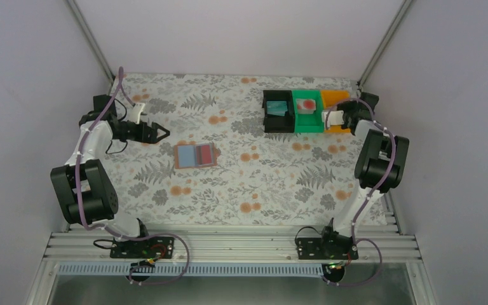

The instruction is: Take the credit cards out of the card holder

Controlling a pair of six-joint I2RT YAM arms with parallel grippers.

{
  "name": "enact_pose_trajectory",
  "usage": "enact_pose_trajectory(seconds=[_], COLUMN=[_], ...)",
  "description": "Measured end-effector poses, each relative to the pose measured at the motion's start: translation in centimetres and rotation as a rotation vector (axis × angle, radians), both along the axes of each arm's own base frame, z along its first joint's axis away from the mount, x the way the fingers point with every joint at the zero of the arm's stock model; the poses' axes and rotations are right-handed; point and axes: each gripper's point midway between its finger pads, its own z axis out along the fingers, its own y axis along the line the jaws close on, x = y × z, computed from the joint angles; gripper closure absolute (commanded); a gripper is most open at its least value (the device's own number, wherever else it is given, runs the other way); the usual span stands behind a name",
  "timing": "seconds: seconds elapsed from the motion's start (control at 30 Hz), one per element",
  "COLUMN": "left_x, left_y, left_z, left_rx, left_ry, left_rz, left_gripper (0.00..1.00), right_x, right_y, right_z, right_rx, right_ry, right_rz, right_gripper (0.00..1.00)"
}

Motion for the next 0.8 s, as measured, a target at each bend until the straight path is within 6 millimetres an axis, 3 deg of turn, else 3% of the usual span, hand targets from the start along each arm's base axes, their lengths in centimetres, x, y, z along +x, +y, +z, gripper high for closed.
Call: enact_pose_trajectory(seconds=[0.17, 0.57, 0.8], left_x=[0.1, 0.4, 0.4], left_y=[0.1, 0.3, 0.3], left_z=[-0.3, -1.0, -1.1], left_rx=[0.006, 0.012, 0.011], left_ry=[0.006, 0.018, 0.02], left_rz=[0.003, 0.007, 0.007], left_gripper=[0.0, 0.0, 0.0], right_x=[0.6, 1.4, 1.2], right_y=[0.0, 0.7, 0.3], right_z=[-1.5, -2.6, -2.5], right_rx=[-0.015, -0.072, -0.091], right_ry=[0.031, 0.054, 0.059], right_rz=[0.018, 0.061, 0.049], right_gripper=[0.95, 0.7, 0.46])
